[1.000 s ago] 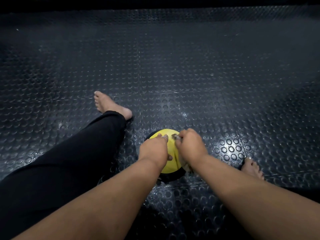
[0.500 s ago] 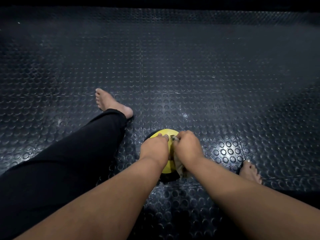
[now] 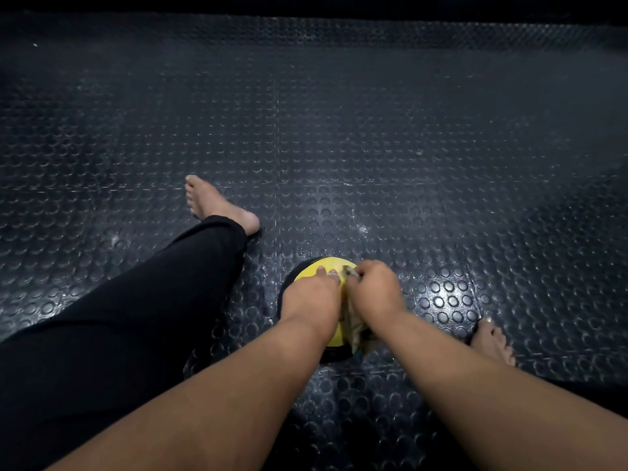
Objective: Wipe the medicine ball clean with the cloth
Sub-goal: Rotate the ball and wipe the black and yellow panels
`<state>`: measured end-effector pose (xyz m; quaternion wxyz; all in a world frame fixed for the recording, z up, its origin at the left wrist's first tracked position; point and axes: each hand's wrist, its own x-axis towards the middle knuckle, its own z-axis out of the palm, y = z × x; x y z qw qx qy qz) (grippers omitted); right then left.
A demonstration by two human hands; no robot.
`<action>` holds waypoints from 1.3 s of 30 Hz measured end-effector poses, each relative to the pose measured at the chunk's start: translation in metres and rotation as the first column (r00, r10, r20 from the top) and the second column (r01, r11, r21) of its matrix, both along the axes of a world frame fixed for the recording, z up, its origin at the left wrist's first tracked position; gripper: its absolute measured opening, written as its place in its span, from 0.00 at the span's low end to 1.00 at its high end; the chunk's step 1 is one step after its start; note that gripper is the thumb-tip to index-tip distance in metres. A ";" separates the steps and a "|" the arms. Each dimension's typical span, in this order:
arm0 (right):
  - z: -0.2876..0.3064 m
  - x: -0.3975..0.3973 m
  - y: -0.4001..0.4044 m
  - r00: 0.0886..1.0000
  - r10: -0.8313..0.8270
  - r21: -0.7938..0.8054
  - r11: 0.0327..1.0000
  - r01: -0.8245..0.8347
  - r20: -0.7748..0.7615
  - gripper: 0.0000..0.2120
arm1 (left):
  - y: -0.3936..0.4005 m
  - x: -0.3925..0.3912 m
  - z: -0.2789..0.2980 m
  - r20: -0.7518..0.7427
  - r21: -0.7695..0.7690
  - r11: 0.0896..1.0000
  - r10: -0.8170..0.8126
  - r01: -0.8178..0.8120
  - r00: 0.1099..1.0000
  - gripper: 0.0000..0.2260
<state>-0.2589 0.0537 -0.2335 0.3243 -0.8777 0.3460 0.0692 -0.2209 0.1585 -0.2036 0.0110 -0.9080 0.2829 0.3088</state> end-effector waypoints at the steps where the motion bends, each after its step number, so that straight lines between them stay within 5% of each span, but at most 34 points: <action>1: -0.002 0.002 -0.009 0.998 -0.047 0.014 0.999 0.047 -0.033 0.08 | -0.001 0.000 0.000 -0.036 0.009 1.000 -0.003 0.003 0.999 0.25; 4: -0.002 0.004 -0.025 0.990 -0.070 0.037 0.997 0.075 -0.121 0.07 | -0.006 -0.003 -0.001 -0.056 0.029 0.999 -0.012 0.014 0.998 0.31; 11: 0.009 -0.021 -0.012 0.963 0.268 -0.033 0.963 -0.269 -0.028 0.08 | 0.001 0.001 0.003 -0.054 0.009 1.000 0.009 -0.009 0.998 0.29; 15: 0.014 -0.022 -0.041 0.981 -0.011 0.006 1.000 0.012 -0.195 0.08 | 0.004 -0.002 0.007 -0.050 0.024 0.999 -0.027 0.028 0.998 0.34; 20: 0.009 -0.025 -0.049 0.933 -0.262 0.194 0.930 0.312 -0.248 0.14 | 0.009 0.004 0.009 0.011 0.017 1.000 0.004 -0.004 1.000 0.29; 26: 0.002 -0.023 -0.015 0.944 -0.304 0.329 0.885 0.330 -0.130 0.08 | 0.022 0.000 -0.011 -0.149 -0.198 0.942 0.243 -0.270 0.959 0.48; 30: -0.001 -0.018 -0.012 0.943 -0.324 0.354 0.876 0.328 -0.073 0.08 | 0.030 0.007 -0.028 -0.236 -0.199 0.899 0.343 -0.390 0.909 0.53; 33: 0.007 -0.012 -0.005 0.984 -0.177 0.204 0.964 0.168 0.025 0.06 | 0.031 0.006 -0.035 -0.273 -0.184 0.883 0.375 -0.431 0.886 0.56; 35: 0.011 -0.010 0.003 0.992 0.099 0.053 0.993 -0.104 0.079 0.06 | 0.027 0.001 -0.038 -0.281 -0.193 0.879 0.375 -0.435 0.883 0.57; 37: 0.009 -0.012 0.007 0.903 0.419 -0.090 0.907 -0.412 0.097 0.07 | 0.023 -0.005 -0.039 -0.276 -0.174 0.887 0.374 -0.429 0.885 0.57; 39: 0.004 -0.013 0.002 0.857 0.508 -0.126 0.859 -0.496 0.085 0.08 | 0.021 -0.010 -0.039 -0.273 -0.154 0.896 0.366 -0.416 0.890 0.57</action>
